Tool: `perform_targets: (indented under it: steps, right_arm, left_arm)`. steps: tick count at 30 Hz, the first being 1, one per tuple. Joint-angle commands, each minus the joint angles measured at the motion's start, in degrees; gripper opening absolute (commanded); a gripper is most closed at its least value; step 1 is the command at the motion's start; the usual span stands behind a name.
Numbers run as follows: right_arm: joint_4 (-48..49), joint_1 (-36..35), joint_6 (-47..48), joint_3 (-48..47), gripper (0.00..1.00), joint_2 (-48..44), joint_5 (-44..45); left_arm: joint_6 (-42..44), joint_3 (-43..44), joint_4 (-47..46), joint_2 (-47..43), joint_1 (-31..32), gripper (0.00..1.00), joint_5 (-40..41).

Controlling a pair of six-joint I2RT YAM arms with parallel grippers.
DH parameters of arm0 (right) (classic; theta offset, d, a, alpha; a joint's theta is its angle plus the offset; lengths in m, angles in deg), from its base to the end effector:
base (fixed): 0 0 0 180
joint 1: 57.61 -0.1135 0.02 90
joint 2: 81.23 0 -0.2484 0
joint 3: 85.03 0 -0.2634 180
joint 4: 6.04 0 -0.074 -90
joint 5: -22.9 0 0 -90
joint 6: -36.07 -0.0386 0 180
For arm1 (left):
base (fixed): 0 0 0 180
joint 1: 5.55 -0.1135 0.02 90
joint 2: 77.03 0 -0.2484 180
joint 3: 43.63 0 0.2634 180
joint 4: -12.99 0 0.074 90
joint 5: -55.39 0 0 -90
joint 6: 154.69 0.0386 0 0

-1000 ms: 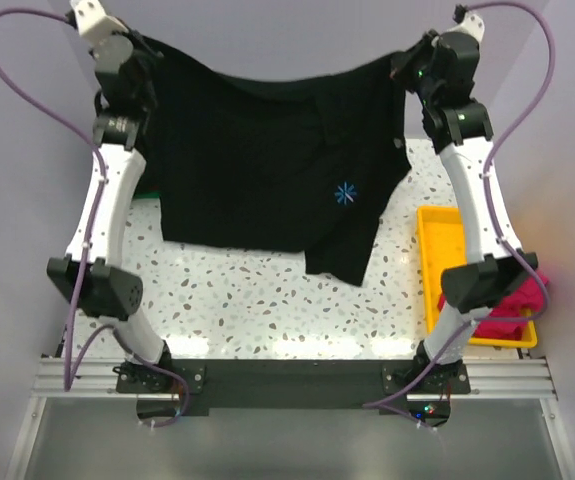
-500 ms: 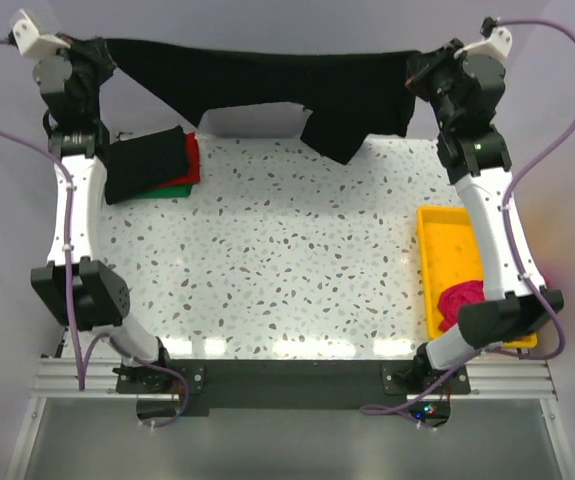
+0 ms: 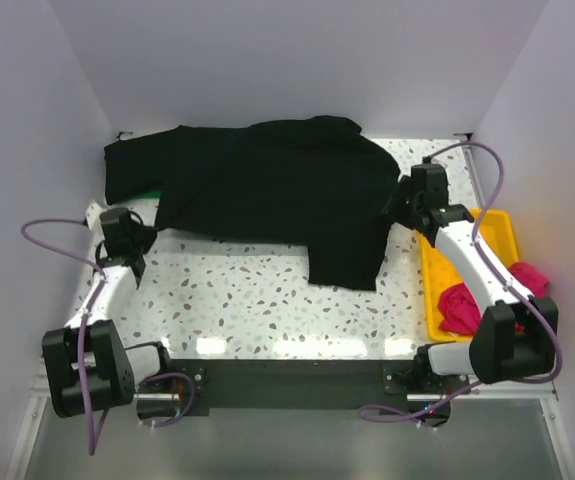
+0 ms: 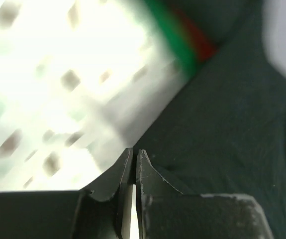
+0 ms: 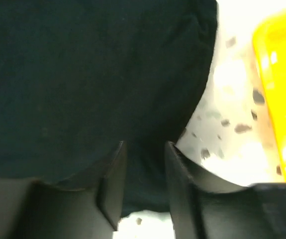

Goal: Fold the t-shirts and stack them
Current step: Flatten the tshirt out

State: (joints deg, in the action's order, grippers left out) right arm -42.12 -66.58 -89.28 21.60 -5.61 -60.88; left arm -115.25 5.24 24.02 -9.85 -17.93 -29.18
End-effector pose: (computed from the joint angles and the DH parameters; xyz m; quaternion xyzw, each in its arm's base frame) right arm 0.3065 0.0441 0.2741 0.2281 0.8696 0.1189 0.4214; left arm 0.2646 0.0618 0.2046 -0.4705 0.7229 -0.1263 0.4900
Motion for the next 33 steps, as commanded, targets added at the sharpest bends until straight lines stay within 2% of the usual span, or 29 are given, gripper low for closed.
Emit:
perform_targets:
  steps: [1,2,3,6,10,15,17,20,24,33]
  right_arm:
    - [-3.7,0.4,4.6,1.0,0.45,2.9,-3.6]
    - [-5.5,0.4,4.9,2.4,0.52,2.9,-3.8]
    - [-5.4,0.4,5.2,3.8,0.56,2.4,-3.8]
    - [-6.0,0.4,4.9,10.9,0.63,-3.5,-3.6]
    - [-7.4,0.4,2.8,20.8,0.64,-15.0,-7.3]
    - [-7.7,-0.3,-0.5,28.6,0.64,-23.7,-12.2]
    - [-6.6,-2.8,-3.2,31.5,0.64,-26.1,-12.0]
    - [-5.2,-8.8,-6.7,33.6,0.64,-26.7,-8.3]
    - [-2.9,-14.3,-8.9,34.0,0.64,-21.8,-6.4]
    - [0.3,-27.7,-14.2,31.6,0.64,-12.0,4.0]
  left_arm:
    - [-3.5,-6.5,-1.7,-1.4,-0.9,0.05,2.5]
    - [-3.0,-7.5,-1.9,-1.3,-0.8,0.07,2.4]
    - [-2.5,-9.3,-2.3,-1.7,-0.8,0.15,2.0]
    - [-0.5,-12.2,-1.8,-4.2,-0.8,0.29,1.8]
    - [0.0,-15.3,0.8,-9.6,-0.9,0.39,3.4]
    - [-1.6,-14.8,6.1,-12.6,-0.8,0.5,7.9]
    - [-2.0,-14.3,7.4,-12.3,-0.9,0.52,8.7]
    - [-2.3,-13.5,8.8,-11.6,-0.9,0.56,10.1]
    - [-2.0,-13.5,7.1,-10.7,-0.8,0.61,11.4]
    - [-2.1,-9.9,3.0,-2.4,-0.8,0.63,11.4]
